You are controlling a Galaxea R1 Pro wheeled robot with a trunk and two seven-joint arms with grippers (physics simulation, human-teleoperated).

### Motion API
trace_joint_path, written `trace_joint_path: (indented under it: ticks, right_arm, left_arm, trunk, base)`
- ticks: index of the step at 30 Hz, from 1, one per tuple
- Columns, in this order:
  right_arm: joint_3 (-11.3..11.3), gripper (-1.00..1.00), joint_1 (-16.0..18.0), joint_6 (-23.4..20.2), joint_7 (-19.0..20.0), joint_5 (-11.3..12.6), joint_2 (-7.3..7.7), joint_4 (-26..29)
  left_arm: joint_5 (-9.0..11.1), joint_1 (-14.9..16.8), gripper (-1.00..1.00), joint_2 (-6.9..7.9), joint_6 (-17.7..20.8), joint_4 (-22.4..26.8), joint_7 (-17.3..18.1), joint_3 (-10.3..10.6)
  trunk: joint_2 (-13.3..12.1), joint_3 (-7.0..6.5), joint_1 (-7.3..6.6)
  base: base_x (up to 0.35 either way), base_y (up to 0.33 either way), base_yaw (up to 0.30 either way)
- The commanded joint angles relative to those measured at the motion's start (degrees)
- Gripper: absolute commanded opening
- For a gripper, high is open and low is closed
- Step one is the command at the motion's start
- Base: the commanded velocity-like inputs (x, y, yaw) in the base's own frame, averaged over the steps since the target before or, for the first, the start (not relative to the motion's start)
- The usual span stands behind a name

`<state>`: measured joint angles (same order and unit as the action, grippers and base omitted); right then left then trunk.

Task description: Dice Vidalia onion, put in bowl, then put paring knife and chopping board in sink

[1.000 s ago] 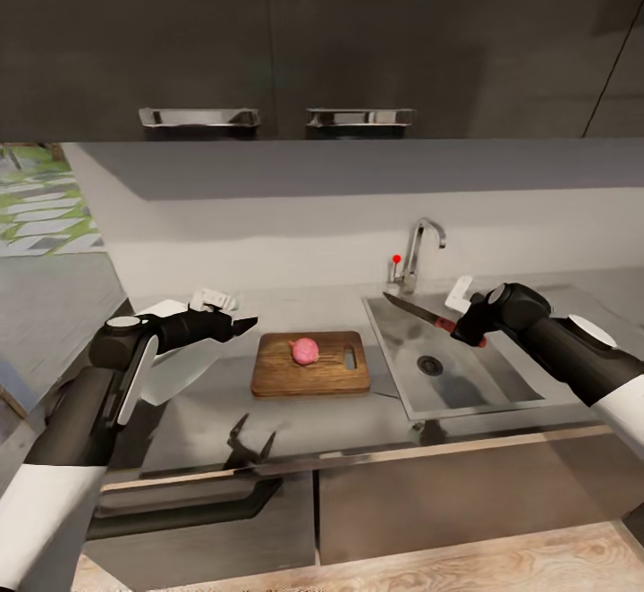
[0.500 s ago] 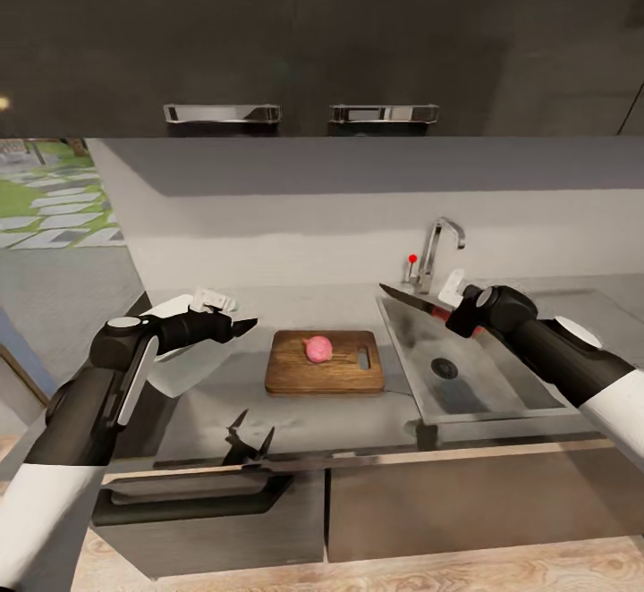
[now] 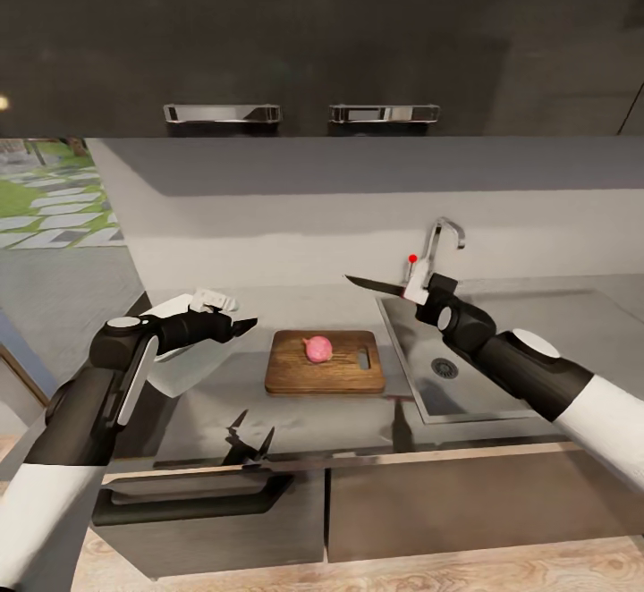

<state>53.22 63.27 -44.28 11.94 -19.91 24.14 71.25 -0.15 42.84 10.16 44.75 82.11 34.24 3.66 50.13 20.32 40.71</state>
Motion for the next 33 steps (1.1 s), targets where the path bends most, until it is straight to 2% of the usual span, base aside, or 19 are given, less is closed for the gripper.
trace_joint_path:
  ticks: [1,3,9,14,17,21,23,28,29,33]
  right_arm:
    - [0.36,-1.0,0.1,0.25,0.17,-0.65,0.01,0.08]
    - [1.02,-1.0,0.1,3.2,-0.09,-0.65,-0.03,0.08]
    - [2.03,-1.0,0.1,17.28,-0.08,-0.6,0.09,0.03]
    - [2.12,-1.0,0.1,18.37,-0.11,-0.82,0.26,-0.02]
    - [2.3,-1.0,0.1,19.89,-0.35,-4.59,0.38,-0.04]
    - [2.48,-1.0,0.1,22.99,-1.16,-11.63,0.68,-0.11]
    - [2.64,-1.0,0.1,24.43,-1.55,-12.81,0.72,-0.14]
    - [5.53,-1.0,0.1,24.96,-8.71,-13.32,0.73,-0.15]
    - [7.45,-1.0,0.1,25.04,-10.88,-13.37,0.73,-0.15]
    - [9.11,-1.0,0.1,25.1,-11.7,-13.39,0.73,-0.15]
  left_arm:
    - [-0.02,0.05,1.0,0.03,0.34,0.06,0.13,0.03]
    - [-0.02,0.05,1.0,0.03,0.34,0.06,0.16,0.03]
    - [-0.02,0.05,1.0,0.03,0.34,0.12,0.16,0.03]
    - [-0.02,0.05,1.0,0.03,0.35,0.15,0.16,0.03]
    - [-0.02,0.05,1.0,0.03,0.36,0.15,0.19,0.03]
    - [-0.02,0.05,1.0,0.03,0.35,0.15,0.18,0.03]
    - [-0.03,0.05,1.0,0.01,0.36,0.15,0.18,0.05]
    - [-0.02,0.05,1.0,0.01,0.35,0.18,0.2,0.06]
    - [-0.08,0.05,1.0,-0.03,0.34,0.21,0.18,0.09]
    - [-0.06,0.05,1.0,-0.05,0.34,0.24,0.19,0.09]
  trunk:
    - [0.06,0.08,0.01]
    - [0.06,0.08,0.01]
    - [0.06,0.08,0.01]
    - [0.06,0.08,0.01]
    - [0.06,0.08,0.01]
    - [0.06,0.08,0.01]
    - [0.06,0.08,0.01]
    - [0.06,0.08,0.01]
    - [0.06,0.08,0.01]
    - [0.06,0.08,0.01]
  base:
    - [0.0,0.0,0.0]
    - [0.0,0.0,0.0]
    - [0.0,0.0,0.0]
    - [0.0,0.0,0.0]
    - [0.0,0.0,0.0]
    - [0.0,0.0,0.0]
    - [0.0,0.0,0.0]
    - [0.0,0.0,0.0]
    - [0.0,0.0,0.0]
    - [0.0,0.0,0.0]
